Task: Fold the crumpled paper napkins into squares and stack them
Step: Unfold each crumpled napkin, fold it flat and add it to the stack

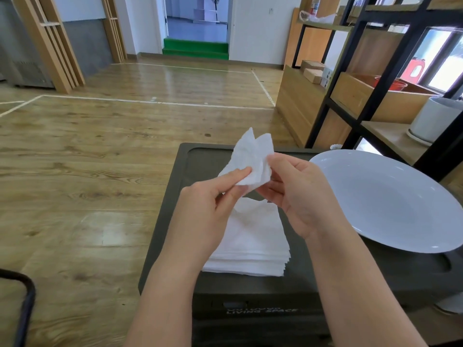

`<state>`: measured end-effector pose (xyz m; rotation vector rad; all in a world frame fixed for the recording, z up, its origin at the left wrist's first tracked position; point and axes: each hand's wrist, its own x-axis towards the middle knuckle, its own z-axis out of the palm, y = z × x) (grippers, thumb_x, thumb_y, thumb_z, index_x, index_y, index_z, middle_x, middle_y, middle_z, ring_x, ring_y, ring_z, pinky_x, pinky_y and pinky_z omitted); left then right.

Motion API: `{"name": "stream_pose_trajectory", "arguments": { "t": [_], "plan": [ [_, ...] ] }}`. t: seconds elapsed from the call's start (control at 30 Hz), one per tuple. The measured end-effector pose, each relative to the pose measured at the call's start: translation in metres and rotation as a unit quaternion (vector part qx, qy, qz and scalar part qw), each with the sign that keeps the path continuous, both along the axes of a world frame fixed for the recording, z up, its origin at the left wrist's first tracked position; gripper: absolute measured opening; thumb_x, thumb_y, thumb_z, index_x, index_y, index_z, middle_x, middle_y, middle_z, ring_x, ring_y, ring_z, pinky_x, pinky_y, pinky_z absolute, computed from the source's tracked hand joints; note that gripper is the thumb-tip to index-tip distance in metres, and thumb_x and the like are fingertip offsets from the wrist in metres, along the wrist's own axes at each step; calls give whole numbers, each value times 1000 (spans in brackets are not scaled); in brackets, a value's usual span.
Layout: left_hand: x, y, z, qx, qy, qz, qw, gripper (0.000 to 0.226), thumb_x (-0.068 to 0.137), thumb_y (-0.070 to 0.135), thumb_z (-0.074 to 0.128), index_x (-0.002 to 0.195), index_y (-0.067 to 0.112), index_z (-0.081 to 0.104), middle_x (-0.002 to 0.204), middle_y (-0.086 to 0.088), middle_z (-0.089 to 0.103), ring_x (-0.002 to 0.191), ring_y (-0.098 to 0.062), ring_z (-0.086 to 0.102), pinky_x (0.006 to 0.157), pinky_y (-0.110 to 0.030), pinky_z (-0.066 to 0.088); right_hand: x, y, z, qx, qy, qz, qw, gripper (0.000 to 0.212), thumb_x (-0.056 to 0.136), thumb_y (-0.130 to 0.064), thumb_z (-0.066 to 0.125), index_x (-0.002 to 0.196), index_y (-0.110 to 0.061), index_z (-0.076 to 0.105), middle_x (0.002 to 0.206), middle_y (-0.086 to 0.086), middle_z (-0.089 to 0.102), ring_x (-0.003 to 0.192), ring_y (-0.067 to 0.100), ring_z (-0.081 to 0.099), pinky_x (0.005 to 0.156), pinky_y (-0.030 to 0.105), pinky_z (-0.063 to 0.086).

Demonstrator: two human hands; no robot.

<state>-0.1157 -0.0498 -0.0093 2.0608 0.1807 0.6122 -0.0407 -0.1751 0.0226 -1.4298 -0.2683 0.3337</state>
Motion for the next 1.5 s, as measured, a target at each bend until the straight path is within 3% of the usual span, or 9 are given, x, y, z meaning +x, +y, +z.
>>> {"name": "stream_pose_trajectory", "arguments": {
  "t": [0.27,0.5,0.57,0.7,0.87,1.03,1.17,1.33,1.5],
  "plan": [
    [15,18,1,-201,-69,198,957,23,92,23,60,69,26,65,52,10,63,50,-1,59,58,-19,44,4,-12,-8,30,38,-75,996,21,97,-20,50,104,-16,69,92,0,75,86,10,71,67,22,56],
    [21,26,-10,-340,21,86,936,31,100,13,45,127,15,61,110,10,70,105,-2,65,93,-18,50,6,-24,-6,71,27,-106,991,19,97,-20,50,103,-18,68,96,-2,75,92,12,71,78,27,56],
    [20,26,-9,-326,68,61,941,30,101,22,41,125,23,60,112,15,64,113,-4,59,102,-26,44,5,-25,-6,76,26,-99,992,19,98,-20,49,102,-18,68,95,-2,75,91,11,71,78,27,56],
    [13,34,-8,-268,107,141,947,35,95,49,40,70,31,57,84,16,62,90,-9,59,97,-36,44,5,-26,-10,69,42,-91,993,21,96,-22,51,108,-15,66,98,1,74,90,12,70,75,27,56],
    [-10,28,9,36,138,298,944,56,97,48,34,82,5,66,83,-15,69,78,-33,60,67,-39,46,-1,-23,-9,135,73,-23,988,39,97,-17,48,66,-20,72,67,0,66,73,16,60,66,26,58],
    [-2,6,17,-257,105,95,956,63,89,64,37,75,13,71,81,0,75,79,-15,70,79,-32,53,-11,-19,-4,196,121,37,972,34,95,-15,49,72,-13,73,65,-1,70,62,9,69,58,23,57],
    [-1,-4,19,-320,97,37,942,48,88,52,53,80,9,72,81,-3,75,69,-8,68,65,-25,55,-15,-19,-3,199,141,47,969,26,92,-17,51,84,-9,74,84,6,75,75,14,71,62,26,59],
    [-1,-3,14,-279,45,96,954,18,90,29,64,78,18,73,80,-6,75,75,-23,71,77,-41,56,-13,-23,-8,70,110,30,991,39,96,-41,43,100,-14,70,70,-2,72,65,12,69,63,29,55],
    [0,-1,4,-197,94,100,971,41,80,50,61,82,9,67,79,-22,66,73,-41,62,65,-46,54,-12,-16,-25,-174,-62,-78,980,30,91,-36,56,90,-9,69,87,9,70,81,23,65,69,34,50]
  ]
}}
